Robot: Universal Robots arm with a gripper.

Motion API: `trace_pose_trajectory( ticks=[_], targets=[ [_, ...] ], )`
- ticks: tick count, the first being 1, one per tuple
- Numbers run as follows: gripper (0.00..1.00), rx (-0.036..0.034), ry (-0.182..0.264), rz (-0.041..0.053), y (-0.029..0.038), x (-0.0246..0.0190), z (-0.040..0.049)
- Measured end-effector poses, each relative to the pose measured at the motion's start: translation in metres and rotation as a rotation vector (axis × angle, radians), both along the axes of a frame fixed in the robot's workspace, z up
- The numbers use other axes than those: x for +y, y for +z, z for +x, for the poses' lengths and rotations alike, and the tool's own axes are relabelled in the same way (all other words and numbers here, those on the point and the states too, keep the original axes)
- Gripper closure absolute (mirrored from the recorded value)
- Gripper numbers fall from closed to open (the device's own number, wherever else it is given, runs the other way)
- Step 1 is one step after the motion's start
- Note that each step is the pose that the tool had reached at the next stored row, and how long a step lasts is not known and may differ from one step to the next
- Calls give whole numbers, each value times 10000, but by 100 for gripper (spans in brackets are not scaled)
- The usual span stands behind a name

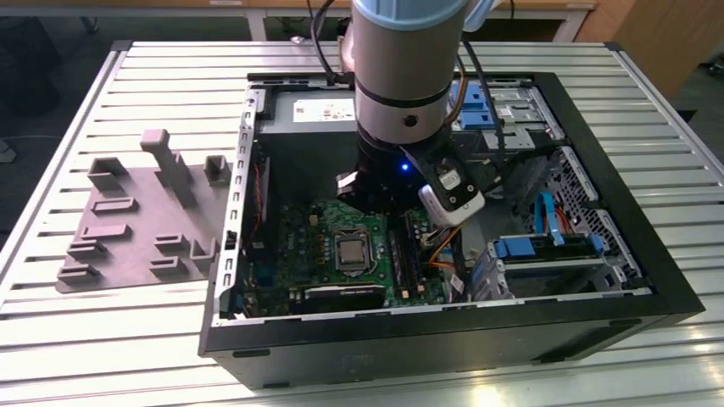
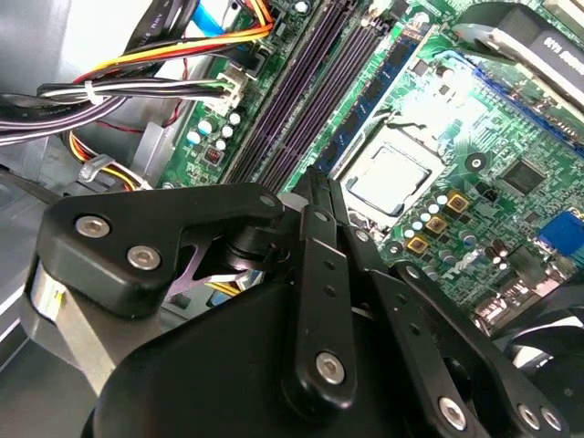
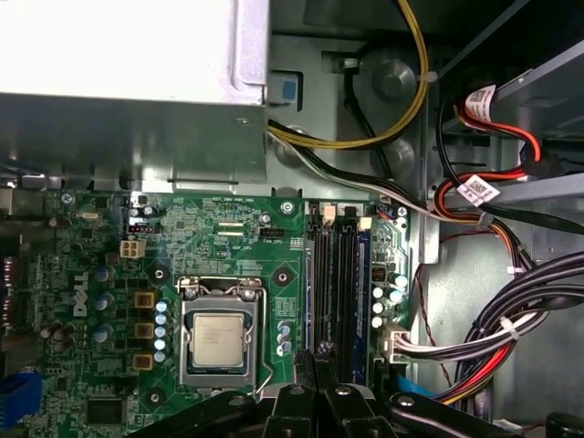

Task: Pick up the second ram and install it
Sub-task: 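Insert the second ram into the second slot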

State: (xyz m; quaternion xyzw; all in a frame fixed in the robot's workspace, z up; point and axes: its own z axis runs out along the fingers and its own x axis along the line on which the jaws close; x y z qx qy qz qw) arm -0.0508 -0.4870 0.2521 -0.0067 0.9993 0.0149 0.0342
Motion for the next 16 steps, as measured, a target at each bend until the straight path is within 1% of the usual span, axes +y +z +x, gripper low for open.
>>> trace_pose_trajectory(
  ticks=[16],
  targets=[
    [89,-1,-61,4,-66,0,76]
  ],
)
